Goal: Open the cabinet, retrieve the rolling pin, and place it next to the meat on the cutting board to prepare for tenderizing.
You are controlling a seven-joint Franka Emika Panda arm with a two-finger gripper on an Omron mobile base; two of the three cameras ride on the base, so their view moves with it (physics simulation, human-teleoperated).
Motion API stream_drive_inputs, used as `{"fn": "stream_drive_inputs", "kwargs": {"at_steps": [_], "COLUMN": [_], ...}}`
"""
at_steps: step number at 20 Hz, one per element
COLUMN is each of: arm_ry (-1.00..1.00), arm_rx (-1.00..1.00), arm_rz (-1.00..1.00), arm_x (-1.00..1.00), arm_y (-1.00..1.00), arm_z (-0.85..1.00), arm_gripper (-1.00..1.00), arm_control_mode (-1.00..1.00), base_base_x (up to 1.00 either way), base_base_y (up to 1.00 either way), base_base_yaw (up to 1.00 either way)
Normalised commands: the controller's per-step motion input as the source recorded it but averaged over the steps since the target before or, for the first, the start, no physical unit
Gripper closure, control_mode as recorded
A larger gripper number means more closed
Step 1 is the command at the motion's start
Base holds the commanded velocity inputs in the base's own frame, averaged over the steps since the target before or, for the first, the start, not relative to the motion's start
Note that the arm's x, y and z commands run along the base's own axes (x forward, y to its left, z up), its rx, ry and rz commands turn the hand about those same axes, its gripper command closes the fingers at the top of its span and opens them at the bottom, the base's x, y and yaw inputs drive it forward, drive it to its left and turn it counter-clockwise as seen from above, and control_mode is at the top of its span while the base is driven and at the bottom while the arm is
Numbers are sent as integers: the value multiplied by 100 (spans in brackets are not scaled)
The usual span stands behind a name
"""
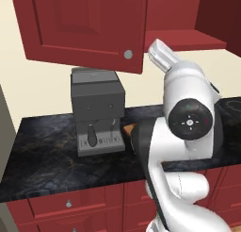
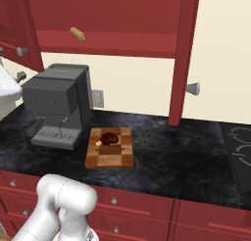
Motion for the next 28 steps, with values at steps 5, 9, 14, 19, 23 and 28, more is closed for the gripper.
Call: {"fn": "stream_drive_inputs", "kwargs": {"at_steps": [5, 9, 14, 19, 23, 28], "arm_ry": [0, 0, 0, 0, -1, -1], "arm_rx": [19, 19, 20, 20, 14, 9], "arm_rz": [15, 15, 18, 23, 24, 22], "arm_x": [46, 13, 27, 44, 28, 35], "arm_y": [-28, -19, -22, -26, -8, 0], "arm_z": [-4, 0, -1, 0, -9, -8], "arm_gripper": [-100, -100, -100, -100, -100, -100], "arm_control_mode": [-100, -100, -100, -100, -100, -100], "base_base_x": [0, 0, 0, 0, 0, 0], "base_base_y": [0, 0, 0, 0, 0, 0], "base_base_yaw": [0, 0, 0, 0, 0, 0]}}
